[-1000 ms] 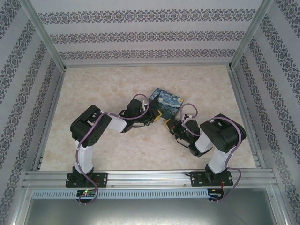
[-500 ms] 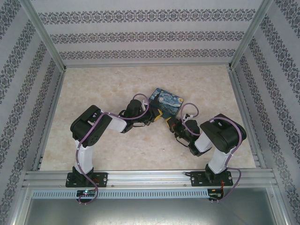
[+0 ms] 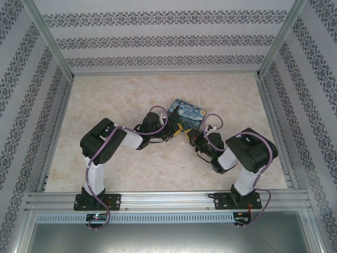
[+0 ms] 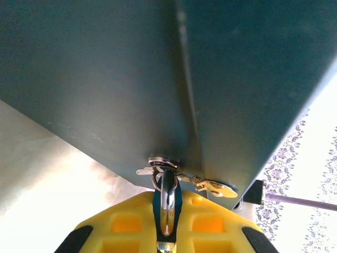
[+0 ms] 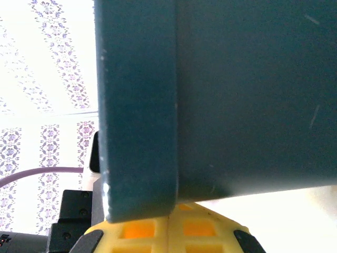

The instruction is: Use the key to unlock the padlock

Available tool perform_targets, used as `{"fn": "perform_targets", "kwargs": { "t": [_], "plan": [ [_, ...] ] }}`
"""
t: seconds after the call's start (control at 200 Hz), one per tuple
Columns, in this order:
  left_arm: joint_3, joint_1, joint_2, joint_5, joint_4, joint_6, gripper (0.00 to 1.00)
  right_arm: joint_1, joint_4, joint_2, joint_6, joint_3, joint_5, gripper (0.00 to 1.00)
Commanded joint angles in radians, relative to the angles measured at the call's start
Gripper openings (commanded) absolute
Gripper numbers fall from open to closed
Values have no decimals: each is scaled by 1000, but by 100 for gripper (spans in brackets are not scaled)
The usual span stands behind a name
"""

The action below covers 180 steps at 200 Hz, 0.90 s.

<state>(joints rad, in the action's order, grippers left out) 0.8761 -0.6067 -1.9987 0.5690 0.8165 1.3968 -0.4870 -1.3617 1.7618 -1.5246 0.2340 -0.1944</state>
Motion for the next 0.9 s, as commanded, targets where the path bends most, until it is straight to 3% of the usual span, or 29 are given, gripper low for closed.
{"fn": "perform_targets", "kwargs": {
  "t": [0.0,0.894],
  "plan": [
    [-2,-13,-5,17,90,11,0,-11,-23,9,-12,18,16,0],
    [0,-13,-4,15,80,7,0,-21,-24,11,-6,-6,25,0]
  ]
}}
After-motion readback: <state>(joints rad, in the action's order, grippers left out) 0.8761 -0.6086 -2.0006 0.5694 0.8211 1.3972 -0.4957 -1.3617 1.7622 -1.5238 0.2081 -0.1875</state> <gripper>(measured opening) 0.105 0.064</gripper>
